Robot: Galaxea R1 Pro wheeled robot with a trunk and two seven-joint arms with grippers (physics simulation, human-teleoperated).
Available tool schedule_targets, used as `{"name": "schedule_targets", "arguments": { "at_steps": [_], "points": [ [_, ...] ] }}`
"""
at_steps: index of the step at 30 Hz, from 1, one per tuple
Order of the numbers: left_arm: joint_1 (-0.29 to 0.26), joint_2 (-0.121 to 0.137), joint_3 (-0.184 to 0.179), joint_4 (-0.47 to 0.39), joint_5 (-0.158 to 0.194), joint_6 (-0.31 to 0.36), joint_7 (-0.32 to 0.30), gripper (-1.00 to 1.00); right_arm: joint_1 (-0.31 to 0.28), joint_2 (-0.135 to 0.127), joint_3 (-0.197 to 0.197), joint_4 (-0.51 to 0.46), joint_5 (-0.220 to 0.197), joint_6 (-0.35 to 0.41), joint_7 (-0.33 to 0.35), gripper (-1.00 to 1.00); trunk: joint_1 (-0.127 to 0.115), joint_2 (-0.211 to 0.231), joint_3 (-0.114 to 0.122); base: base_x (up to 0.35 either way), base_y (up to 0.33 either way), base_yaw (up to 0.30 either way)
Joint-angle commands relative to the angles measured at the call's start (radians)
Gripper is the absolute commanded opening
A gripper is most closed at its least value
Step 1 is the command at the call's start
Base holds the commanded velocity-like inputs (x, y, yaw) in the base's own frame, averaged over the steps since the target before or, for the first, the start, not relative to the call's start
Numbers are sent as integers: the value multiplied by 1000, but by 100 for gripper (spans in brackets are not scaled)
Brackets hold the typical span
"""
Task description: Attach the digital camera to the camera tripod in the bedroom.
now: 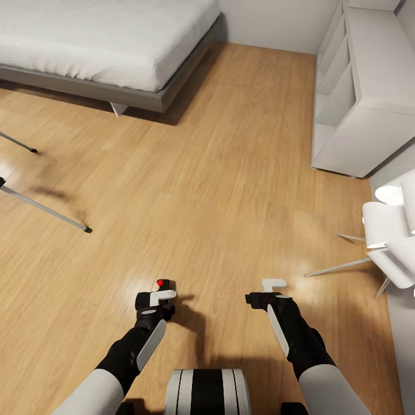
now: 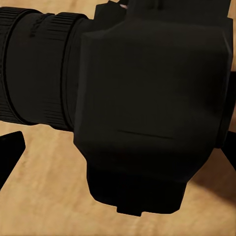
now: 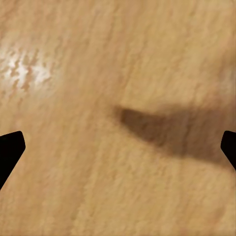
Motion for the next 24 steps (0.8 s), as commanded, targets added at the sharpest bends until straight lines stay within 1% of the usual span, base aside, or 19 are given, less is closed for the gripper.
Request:
{"name": "schedule_targets", "arguments": {
  "at_steps": [1, 24],
  "points": [
    [0, 1, -4, -1, 10, 2, 9, 100, 0, 1, -1, -1, 5, 5, -1, 100, 0, 0, -1, 0, 0, 0],
    [0, 1, -2, 14, 17, 1, 7, 100, 0, 0, -1, -1, 4, 5, -1, 100, 0, 0, -1, 0, 0, 0]
  ]
}}
